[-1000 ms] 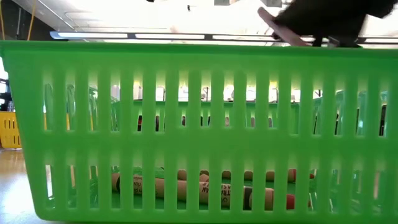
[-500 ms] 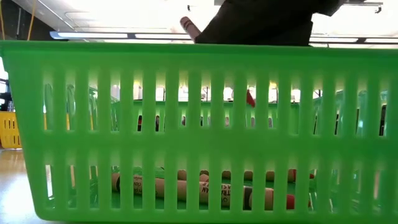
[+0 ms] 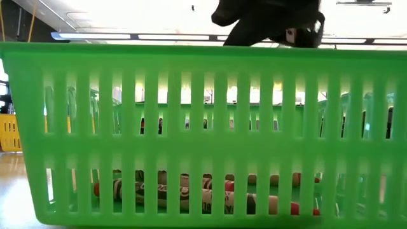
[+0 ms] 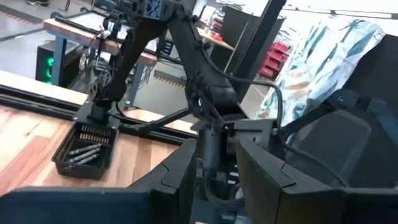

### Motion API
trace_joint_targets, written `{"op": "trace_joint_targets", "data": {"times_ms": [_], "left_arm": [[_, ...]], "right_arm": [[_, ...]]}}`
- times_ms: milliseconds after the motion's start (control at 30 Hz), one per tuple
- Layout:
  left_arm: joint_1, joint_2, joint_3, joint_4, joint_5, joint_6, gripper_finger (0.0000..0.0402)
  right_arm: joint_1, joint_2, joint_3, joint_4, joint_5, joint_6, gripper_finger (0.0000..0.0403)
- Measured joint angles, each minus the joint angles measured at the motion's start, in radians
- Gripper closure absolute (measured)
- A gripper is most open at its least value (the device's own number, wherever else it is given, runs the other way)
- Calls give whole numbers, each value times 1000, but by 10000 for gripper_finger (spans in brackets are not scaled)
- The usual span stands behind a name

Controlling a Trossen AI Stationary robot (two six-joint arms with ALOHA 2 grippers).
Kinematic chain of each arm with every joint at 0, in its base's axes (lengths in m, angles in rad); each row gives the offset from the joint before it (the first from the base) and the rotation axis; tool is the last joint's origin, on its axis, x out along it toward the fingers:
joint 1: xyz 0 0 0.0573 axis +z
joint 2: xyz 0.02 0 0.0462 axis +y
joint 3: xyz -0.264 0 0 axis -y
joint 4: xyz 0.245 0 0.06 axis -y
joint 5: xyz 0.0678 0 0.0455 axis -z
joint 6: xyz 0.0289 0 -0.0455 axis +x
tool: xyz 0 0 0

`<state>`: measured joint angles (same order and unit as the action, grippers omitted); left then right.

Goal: Sort crayons
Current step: Put the orange crayon into the yellow bin

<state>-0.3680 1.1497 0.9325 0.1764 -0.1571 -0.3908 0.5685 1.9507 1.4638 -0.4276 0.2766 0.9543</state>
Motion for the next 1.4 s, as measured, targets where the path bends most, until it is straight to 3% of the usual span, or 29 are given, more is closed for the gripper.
{"op": "trace_joint_targets", "data": {"times_ms": [200, 333, 733, 1400], "left_arm": [[-2, -39, 0, -107, -2, 0, 300], [-1, -44, 0, -142, -18, 0, 300], [45, -45, 0, -143, -188, -26, 300], [111, -45, 0, -139, -199, -52, 300]], "right_arm": [[-88, 0, 102, -290, -8, 8, 305], [-186, 0, 84, -399, -91, -42, 305], [-443, 0, 27, -419, -156, -46, 305], [-464, 109, 26, -334, -175, -48, 305]]}}
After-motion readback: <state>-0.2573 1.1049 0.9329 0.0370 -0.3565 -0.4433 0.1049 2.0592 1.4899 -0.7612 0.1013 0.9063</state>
